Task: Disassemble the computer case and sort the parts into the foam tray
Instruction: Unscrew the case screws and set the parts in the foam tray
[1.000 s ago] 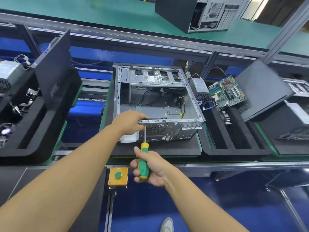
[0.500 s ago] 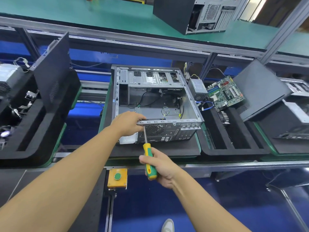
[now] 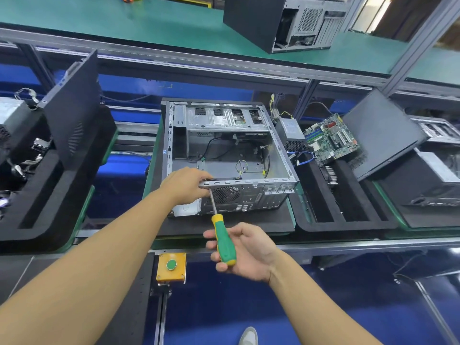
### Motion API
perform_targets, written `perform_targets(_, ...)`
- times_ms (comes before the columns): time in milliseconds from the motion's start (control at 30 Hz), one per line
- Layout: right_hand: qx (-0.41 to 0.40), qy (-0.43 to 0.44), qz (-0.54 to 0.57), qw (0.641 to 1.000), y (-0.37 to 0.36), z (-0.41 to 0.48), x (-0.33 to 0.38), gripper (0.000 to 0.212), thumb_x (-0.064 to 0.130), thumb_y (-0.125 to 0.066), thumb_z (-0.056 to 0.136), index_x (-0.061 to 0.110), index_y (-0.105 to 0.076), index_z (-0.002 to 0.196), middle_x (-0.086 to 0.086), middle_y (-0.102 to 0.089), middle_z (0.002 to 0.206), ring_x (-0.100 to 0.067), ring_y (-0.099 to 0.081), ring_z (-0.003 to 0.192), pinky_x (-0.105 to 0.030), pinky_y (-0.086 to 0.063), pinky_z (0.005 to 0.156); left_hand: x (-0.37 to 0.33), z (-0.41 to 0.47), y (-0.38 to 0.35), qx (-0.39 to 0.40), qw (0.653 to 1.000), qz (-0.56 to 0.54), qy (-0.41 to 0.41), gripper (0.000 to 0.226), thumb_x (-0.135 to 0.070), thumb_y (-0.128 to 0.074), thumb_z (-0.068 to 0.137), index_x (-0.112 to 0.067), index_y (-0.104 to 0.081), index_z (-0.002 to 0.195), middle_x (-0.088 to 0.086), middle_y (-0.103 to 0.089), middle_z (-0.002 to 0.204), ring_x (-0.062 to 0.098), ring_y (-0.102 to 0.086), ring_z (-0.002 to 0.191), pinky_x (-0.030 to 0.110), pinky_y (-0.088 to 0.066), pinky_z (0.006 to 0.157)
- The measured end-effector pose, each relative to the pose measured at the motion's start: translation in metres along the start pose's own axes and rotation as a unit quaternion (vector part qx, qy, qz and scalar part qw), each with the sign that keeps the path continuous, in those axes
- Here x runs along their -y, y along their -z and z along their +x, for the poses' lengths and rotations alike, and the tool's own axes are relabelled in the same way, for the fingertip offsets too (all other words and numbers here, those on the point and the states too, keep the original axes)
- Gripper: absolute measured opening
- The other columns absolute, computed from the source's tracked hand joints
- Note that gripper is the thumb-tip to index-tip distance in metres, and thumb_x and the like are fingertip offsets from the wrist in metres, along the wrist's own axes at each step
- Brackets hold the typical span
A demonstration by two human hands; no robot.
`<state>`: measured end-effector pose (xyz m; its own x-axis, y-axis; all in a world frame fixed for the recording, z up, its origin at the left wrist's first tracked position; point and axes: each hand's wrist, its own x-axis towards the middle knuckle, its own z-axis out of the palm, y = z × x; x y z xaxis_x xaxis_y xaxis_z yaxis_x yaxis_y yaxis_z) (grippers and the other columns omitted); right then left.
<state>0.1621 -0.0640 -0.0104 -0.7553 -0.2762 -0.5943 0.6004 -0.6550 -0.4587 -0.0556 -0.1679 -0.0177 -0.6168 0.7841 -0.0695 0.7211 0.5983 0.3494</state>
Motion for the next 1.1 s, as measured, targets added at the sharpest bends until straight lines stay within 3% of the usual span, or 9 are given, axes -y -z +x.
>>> perform_targets(167, -0.016, 0.057, -0.083, 0.995, -0.001, 0.002, -0.008, 0.022, 0.011, -0.057, 0.096, 0.007, -0.049, 0.117, -0.018, -0.071, 0.108, -0.026, -0.067, 0.085, -0.036, -0.053, 0.066, -0.001, -0.001, 0.001, 0.004, 1.000, -0.001, -0.002, 0.038, -0.044, -0.067, 0.087, -0.036, -0.064, 0.124, -0.005, -0.071, 0.107, 0.023, -0.061, 0.097, 0.037, -0.052, 0.078)
perform_targets(300, -0.054, 0.064, -0.163, 0.983, -0.006, 0.008, -0.012, 0.033, 0.018, -0.063, 0.098, 0.016, -0.033, 0.113, -0.018, -0.072, 0.116, -0.024, -0.067, 0.070, -0.027, -0.045, 0.051, -0.002, -0.001, 0.002, 0.006, 1.000, -0.002, 0.000, 0.037, -0.044, -0.067, 0.087, -0.036, -0.065, 0.123, -0.005, -0.071, 0.106, 0.021, -0.061, 0.094, 0.038, -0.052, 0.078)
perform_targets(400, -0.055, 0.038, -0.167, 0.984, -0.007, 0.011, -0.013, 0.041, 0.033, -0.068, 0.095, 0.019, -0.034, 0.112, -0.012, -0.074, 0.105, -0.017, -0.055, 0.055, -0.022, -0.039, 0.043, -0.002, -0.001, 0.002, 0.009, 1.000, -0.001, 0.001, 0.037, -0.044, -0.067, 0.088, -0.036, -0.064, 0.124, -0.006, -0.071, 0.108, 0.019, -0.060, 0.092, 0.038, -0.053, 0.079)
perform_targets(500, -0.032, 0.002, -0.091, 0.995, -0.006, 0.008, -0.005, 0.038, 0.048, -0.062, 0.094, 0.019, -0.039, 0.105, -0.011, -0.067, 0.089, -0.018, -0.047, 0.055, -0.023, -0.036, 0.047, -0.001, 0.000, 0.001, 0.006, 1.000, 0.001, 0.002, 0.040, -0.045, -0.067, 0.088, -0.035, -0.063, 0.126, -0.006, -0.070, 0.110, 0.023, -0.062, 0.100, 0.037, -0.051, 0.079)
perform_targets(600, 0.019, -0.006, -0.076, 0.997, -0.002, 0.002, -0.001, 0.037, 0.033, -0.046, 0.091, 0.010, -0.048, 0.120, -0.015, -0.065, 0.098, -0.025, -0.055, 0.072, -0.033, -0.042, 0.064, 0.000, 0.000, 0.001, 0.008, 1.000, 0.002, 0.004, 0.040, -0.045, -0.067, 0.087, -0.035, -0.063, 0.126, -0.005, -0.070, 0.109, 0.023, -0.062, 0.099, 0.038, -0.052, 0.080)
perform_targets(733, 0.008, 0.049, -0.118, 0.992, 0.003, 0.001, -0.010, 0.032, 0.014, -0.052, 0.094, 0.005, -0.049, 0.125, -0.019, -0.069, 0.109, -0.026, -0.060, 0.085, -0.036, -0.049, 0.066, -0.001, 0.000, 0.001, 0.005, 1.000, -0.007, 0.005, 0.036, -0.043, -0.067, 0.087, -0.036, -0.065, 0.122, -0.006, -0.071, 0.105, 0.019, -0.056, 0.089, 0.039, -0.053, 0.079)
perform_targets(867, -0.040, 0.092, -0.172, 0.980, -0.005, 0.005, -0.013, 0.039, 0.020, -0.070, 0.084, 0.012, -0.042, 0.109, -0.009, -0.069, 0.092, -0.021, -0.060, 0.070, -0.024, -0.038, 0.048, -0.001, 0.000, 0.001, 0.009, 1.000, -0.003, 0.008, 0.038, -0.043, -0.066, 0.088, -0.035, -0.064, 0.125, -0.006, -0.071, 0.107, 0.018, -0.058, 0.091, 0.038, -0.054, 0.079)
perform_targets(967, -0.067, 0.080, -0.195, 0.975, -0.012, 0.011, -0.016, 0.042, 0.020, -0.075, 0.079, 0.019, -0.038, 0.100, 0.001, -0.061, 0.075, -0.013, -0.053, 0.058, -0.019, -0.031, 0.044, -0.002, 0.000, 0.002, 0.011, 1.000, -0.007, 0.009, 0.039, -0.043, -0.066, 0.088, -0.036, -0.064, 0.126, -0.005, -0.071, 0.108, 0.017, -0.056, 0.088, 0.038, -0.054, 0.080)
perform_targets(1100, -0.049, 0.059, -0.118, 0.990, -0.012, 0.015, -0.021, 0.035, 0.017, -0.071, 0.093, 0.017, -0.039, 0.107, -0.002, -0.056, 0.079, -0.013, -0.052, 0.060, -0.037, -0.057, 0.062, -0.002, -0.001, 0.001, 0.009, 1.000, -0.002, 0.013, 0.038, -0.043, -0.067, 0.088, -0.036, -0.064, 0.125, -0.004, -0.071, 0.109, 0.021, -0.060, 0.094, 0.040, -0.055, 0.081)
